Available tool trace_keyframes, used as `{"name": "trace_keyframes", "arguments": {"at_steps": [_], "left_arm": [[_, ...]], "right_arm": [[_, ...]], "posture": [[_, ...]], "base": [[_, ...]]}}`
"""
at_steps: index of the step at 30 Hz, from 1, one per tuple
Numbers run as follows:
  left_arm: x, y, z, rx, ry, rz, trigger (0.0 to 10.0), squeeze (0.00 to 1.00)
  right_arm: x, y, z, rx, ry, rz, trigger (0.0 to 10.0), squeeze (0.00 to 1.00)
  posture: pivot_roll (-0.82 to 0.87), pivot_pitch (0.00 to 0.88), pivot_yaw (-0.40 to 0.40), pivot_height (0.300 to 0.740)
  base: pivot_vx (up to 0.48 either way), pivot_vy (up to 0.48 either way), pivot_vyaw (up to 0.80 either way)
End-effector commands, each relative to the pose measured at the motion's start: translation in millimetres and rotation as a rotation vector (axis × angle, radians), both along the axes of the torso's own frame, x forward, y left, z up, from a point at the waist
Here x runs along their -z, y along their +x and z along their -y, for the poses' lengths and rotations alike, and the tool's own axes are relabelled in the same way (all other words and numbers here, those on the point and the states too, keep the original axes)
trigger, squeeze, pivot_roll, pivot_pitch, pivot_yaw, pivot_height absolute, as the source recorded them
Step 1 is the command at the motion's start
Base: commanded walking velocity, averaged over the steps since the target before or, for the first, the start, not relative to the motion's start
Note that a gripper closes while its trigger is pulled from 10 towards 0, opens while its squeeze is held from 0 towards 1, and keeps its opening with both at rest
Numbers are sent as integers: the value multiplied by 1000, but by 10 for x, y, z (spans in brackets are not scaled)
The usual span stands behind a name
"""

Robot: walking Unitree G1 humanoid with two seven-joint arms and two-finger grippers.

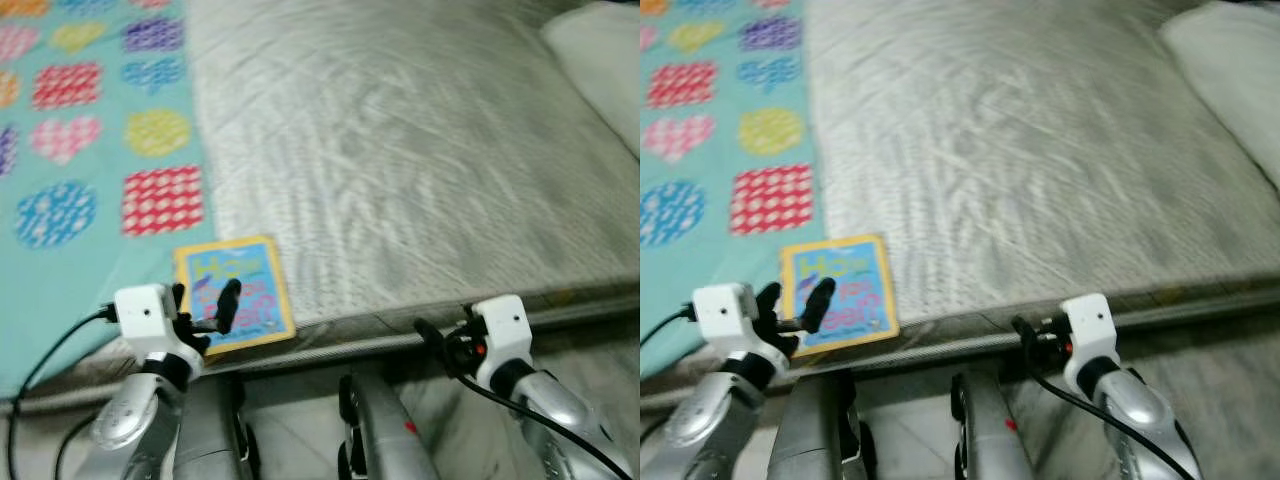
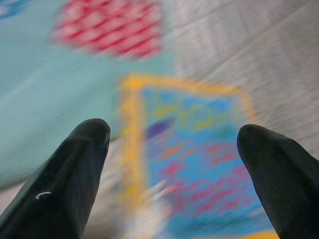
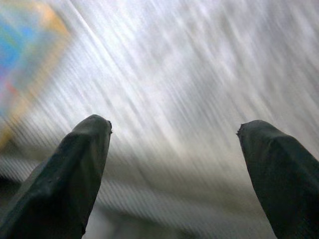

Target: Clean up the room

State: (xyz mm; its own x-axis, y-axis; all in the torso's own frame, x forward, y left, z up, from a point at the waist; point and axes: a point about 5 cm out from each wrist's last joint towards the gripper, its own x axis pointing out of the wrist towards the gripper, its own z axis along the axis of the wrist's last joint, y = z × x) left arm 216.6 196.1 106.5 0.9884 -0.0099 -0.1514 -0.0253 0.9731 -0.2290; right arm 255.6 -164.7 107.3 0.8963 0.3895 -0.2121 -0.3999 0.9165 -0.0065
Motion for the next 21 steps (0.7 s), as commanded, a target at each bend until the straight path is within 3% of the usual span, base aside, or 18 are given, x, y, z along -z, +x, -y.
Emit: {"name": "trace_keyframes", "arguments": {"at_steps": [1, 6, 14, 21], "left_arm": [[23, -8, 98, 26, -20, -9, 10000, 0], [30, -14, 83, 11, -26, -16, 10000, 0], [58, 0, 52, -18, -36, -32, 10000, 0], [60, 15, 57, -15, -44, -31, 10000, 0]], "right_arm": [[170, -137, 166, 46, -25, -76, 10000, 0], [171, -142, 165, 44, -22, -76, 10000, 0], [174, -131, 152, 33, -25, -69, 10000, 0], [181, -124, 168, 44, -20, -71, 10000, 0]], "posture": [[-54, 291, -51, 547], [-53, 290, -51, 547], [-51, 287, -53, 547], [-54, 285, -53, 547]], "base": [[0, 0, 0], [0, 0, 0], [0, 0, 777], [0, 0, 0]]}}
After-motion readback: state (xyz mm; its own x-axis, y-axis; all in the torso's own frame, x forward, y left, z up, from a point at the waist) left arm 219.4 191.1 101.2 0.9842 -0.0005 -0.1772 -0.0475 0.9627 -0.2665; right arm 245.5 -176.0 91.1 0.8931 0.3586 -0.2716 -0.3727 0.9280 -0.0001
